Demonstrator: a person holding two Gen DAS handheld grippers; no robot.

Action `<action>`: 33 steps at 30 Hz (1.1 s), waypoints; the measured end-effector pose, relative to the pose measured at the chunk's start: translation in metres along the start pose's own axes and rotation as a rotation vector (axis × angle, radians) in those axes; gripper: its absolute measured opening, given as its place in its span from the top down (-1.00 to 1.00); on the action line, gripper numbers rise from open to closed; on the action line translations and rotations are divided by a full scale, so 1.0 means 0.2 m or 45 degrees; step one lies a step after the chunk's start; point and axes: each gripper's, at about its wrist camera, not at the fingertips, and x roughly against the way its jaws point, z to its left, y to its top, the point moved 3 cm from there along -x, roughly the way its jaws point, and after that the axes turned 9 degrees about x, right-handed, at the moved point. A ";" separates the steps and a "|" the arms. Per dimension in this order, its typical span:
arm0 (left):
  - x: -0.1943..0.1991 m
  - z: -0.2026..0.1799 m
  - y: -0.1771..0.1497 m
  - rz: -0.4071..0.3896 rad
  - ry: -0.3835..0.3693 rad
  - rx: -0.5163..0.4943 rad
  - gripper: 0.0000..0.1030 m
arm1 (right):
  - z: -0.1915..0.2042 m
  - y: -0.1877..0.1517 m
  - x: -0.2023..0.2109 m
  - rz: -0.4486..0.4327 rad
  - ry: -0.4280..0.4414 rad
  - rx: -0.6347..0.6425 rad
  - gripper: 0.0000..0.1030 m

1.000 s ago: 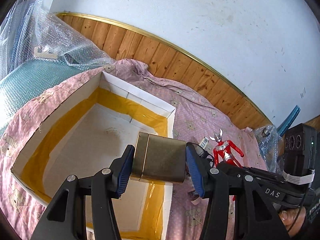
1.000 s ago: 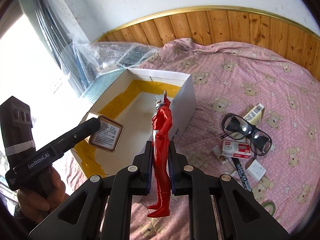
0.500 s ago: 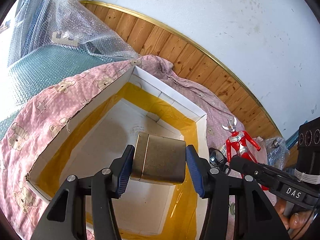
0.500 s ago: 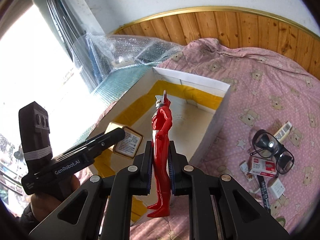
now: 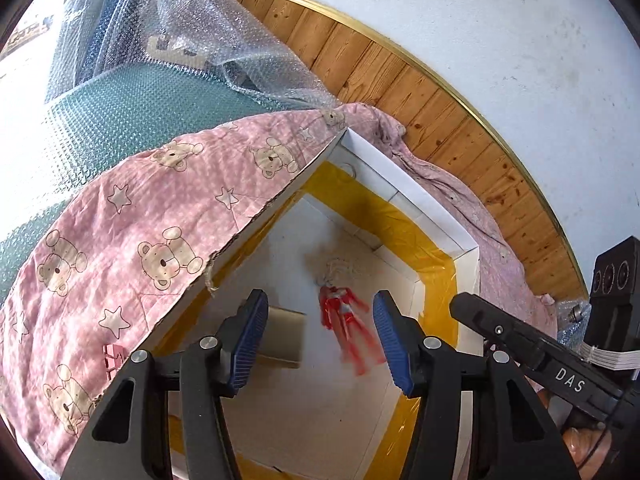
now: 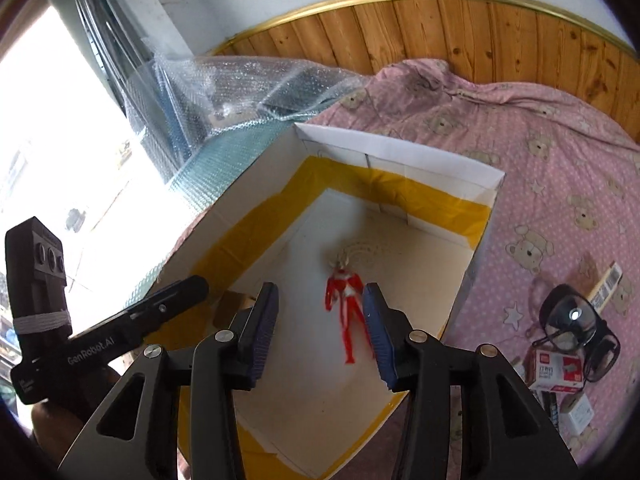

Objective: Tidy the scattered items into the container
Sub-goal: 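Drop the brown box into the white box with the left tool while the right tool drops the figure, then move both tools back over the remaining scattered items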

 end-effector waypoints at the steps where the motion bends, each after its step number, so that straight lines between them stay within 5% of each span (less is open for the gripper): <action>1: 0.00 0.01 0.00 0.005 0.001 0.007 -0.09 | -0.01 -0.01 0.01 0.006 0.009 -0.007 0.08; 7: 0.02 0.00 -0.02 0.022 0.023 -0.009 -0.09 | -0.03 -0.07 0.11 -0.014 0.011 -0.049 0.08; 33: 0.23 -0.58 -0.36 0.028 -0.012 -0.300 -0.09 | -0.18 -0.35 0.63 -0.204 0.013 -0.213 0.07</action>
